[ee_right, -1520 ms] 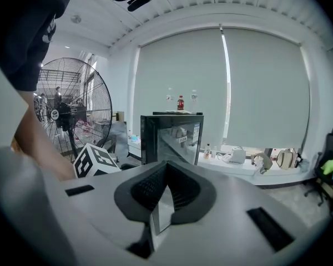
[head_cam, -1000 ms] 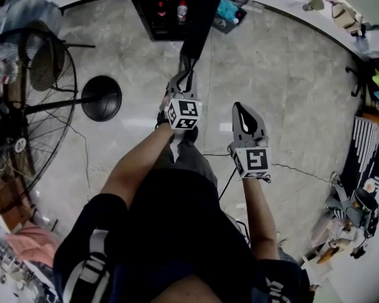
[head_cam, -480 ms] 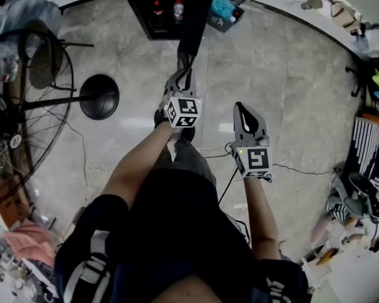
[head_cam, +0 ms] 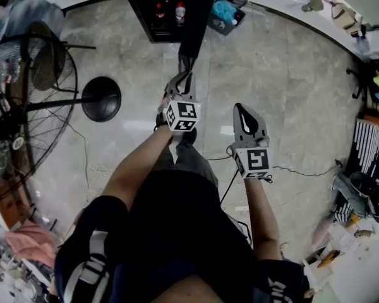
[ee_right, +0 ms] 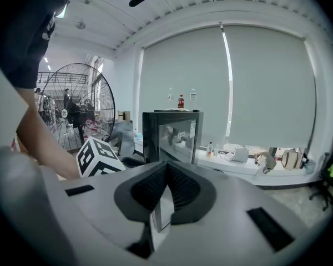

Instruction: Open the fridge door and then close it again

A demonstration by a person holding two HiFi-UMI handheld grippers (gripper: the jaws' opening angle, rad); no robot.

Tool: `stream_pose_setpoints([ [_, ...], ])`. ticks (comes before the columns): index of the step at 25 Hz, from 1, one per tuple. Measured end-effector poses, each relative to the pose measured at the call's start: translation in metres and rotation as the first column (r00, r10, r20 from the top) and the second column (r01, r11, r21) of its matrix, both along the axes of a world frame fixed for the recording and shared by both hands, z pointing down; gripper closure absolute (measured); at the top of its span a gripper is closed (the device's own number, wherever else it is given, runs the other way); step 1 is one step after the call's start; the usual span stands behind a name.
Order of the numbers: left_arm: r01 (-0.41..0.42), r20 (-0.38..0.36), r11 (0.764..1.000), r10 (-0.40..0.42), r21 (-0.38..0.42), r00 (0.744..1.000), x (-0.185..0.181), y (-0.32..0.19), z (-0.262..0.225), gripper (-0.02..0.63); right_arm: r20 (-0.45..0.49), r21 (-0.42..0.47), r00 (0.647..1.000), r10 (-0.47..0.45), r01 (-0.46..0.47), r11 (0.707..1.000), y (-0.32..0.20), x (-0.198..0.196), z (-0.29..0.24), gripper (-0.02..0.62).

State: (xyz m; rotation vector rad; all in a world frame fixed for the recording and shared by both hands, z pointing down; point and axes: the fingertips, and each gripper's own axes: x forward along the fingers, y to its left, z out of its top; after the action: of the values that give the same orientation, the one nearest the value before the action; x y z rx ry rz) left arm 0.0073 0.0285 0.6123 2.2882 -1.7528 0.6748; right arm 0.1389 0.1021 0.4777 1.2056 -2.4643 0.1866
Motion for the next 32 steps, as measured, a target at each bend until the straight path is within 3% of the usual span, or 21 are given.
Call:
stream_pose_setpoints([
  [6, -0.054, -0.008, 0.998, 0.054, 0.015, 0.999, 0.002, 0.02, -0.013, 0.565, 0.012, 0.008, 1.0, -0.011, 0.011, 1.0, -0.001, -0.008, -0.002, 0.577],
  [18, -0.106, -0.044, 0.991, 0.109, 0.079, 0.993, -0.03, 0.057, -0.065, 0.582, 0.008, 0.033, 0.999, -0.052, 0.052, 0.998, -0.008, -0.027, -0.007, 0.572],
  [22, -0.103, -0.066, 0.989, 0.11, 0.104, 0.992, -0.042, 0.063, -0.084, 0.583, 0.016, 0.043, 0.998, -0.053, 0.052, 0.998, -0.013, -0.033, -0.011, 0.427],
  [24, -0.102, -0.073, 0.989, 0.11, 0.11, 0.991, -0.048, 0.067, -0.093, 0.583, 0.023, 0.053, 0.998, -0.054, 0.052, 0.997, -0.017, -0.036, -0.014, 0.385],
  [32, -0.094, -0.125, 0.982, 0.116, 0.167, 0.985, -0.073, 0.084, -0.128, 0.583, 0.024, 0.072, 0.996, -0.081, 0.079, 0.994, -0.024, -0.058, -0.017, 0.299],
])
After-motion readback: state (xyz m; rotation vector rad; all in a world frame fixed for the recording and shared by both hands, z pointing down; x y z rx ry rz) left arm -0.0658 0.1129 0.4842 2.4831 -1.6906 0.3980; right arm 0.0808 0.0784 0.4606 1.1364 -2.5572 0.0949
